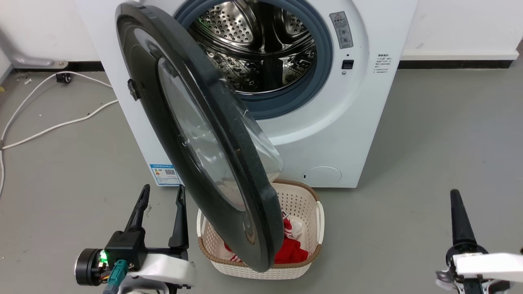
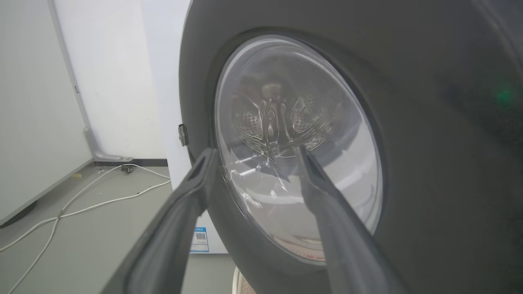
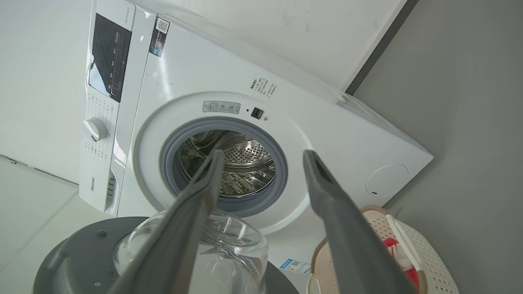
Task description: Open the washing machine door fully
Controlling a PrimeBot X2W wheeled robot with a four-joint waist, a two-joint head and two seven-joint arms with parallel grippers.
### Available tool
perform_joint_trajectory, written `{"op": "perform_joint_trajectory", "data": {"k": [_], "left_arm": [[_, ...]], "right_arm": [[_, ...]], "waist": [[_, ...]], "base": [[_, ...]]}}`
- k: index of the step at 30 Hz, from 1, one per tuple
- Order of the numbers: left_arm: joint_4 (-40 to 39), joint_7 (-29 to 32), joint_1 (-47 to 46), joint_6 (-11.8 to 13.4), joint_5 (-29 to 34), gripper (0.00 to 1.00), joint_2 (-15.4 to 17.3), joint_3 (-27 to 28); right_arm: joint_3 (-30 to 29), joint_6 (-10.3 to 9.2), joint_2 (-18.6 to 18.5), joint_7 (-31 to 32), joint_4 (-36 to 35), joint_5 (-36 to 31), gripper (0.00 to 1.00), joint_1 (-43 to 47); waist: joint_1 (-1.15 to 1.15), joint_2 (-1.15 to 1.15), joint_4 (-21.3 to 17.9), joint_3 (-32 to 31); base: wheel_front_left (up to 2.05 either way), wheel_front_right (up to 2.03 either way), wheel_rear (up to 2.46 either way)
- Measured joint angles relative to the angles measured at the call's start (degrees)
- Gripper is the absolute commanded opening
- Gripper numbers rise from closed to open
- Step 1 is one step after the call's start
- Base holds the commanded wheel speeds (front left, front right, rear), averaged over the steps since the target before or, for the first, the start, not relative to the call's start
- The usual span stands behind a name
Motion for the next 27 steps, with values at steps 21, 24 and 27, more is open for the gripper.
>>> {"op": "perform_joint_trajectory", "data": {"k": [21, 24, 27], "left_arm": [[0.02, 0.00, 0.21, -0.42, 0.83, 1.00, 0.00, 0.98], [-0.01, 0.00, 0.21, -0.42, 0.85, 1.00, 0.00, 0.93], [0.00, 0.00, 0.21, -0.49, 0.89, 1.00, -0.01, 0.90]], "right_arm": [[-8.40, 0.02, 7.93, 0.37, -19.71, -74.75, 1.00, 9.17], [-7.37, 0.02, 7.95, 0.35, -16.63, -74.31, 1.00, 9.82], [-7.14, 0.02, 7.95, 0.01, -14.58, -73.82, 1.00, 9.75]], "waist": [[0.00, 0.00, -0.66, 0.23], [0.00, 0.00, -0.66, 0.23], [0.00, 0.00, -0.69, 0.19]], "base": [[0.00, 0.00, 0.00], [0.00, 0.00, 0.00], [0.00, 0.00, 0.00]]}}
